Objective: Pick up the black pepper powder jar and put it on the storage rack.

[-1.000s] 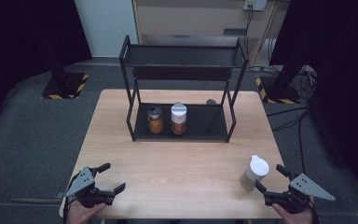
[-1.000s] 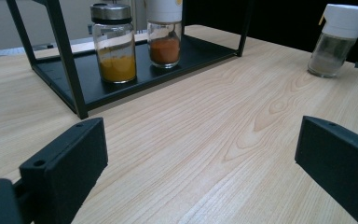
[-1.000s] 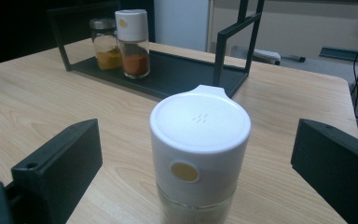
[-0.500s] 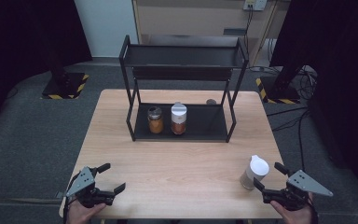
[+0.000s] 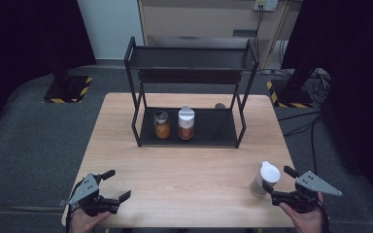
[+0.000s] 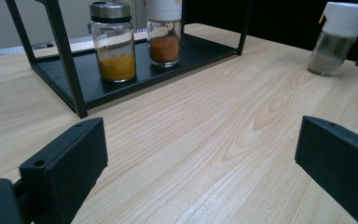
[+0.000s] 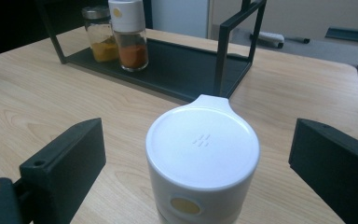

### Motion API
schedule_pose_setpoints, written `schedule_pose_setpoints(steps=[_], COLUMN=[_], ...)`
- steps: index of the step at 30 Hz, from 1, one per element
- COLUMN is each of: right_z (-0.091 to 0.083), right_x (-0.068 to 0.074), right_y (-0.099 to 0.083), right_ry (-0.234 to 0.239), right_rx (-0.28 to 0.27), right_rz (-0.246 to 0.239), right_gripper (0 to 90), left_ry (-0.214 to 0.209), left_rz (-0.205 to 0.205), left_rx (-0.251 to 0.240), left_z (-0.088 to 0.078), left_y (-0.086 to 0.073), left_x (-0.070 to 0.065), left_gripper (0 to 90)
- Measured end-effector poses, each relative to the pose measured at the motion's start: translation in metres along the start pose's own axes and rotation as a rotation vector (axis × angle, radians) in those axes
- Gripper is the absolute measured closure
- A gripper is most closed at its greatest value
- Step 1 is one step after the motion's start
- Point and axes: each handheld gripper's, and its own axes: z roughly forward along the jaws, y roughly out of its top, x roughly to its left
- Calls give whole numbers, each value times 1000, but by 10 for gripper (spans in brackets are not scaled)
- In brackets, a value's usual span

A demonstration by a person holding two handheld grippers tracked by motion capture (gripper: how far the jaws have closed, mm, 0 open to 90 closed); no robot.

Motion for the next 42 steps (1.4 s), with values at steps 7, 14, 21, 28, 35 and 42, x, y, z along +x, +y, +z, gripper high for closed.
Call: schedule_pose_setpoints(steps=[7,14,21,28,35,42], right_z=[10,20,27,28,31,31], right_x=[-2,-3,-1,6,12,13], right_y=[0,1,3,3,9,13], right_ry=[0,3,-3,-41,-53,-51], right_rx=[30,59,86,88,103,94], right_rz=[17,35,43,27,2,0], right_gripper=[52,96,206,304,306,306], left_ry=[0,-1,-2,-2,-2,-3], left_rz=[0,0,1,0,1,1], left_rx=[0,1,3,3,3,5], left_z=[0,0,0,0,1,1], left_y=[0,0,0,0,0,0], left_x=[0,0,0,0,0,0], left_gripper=[16,16,16,16,16,16])
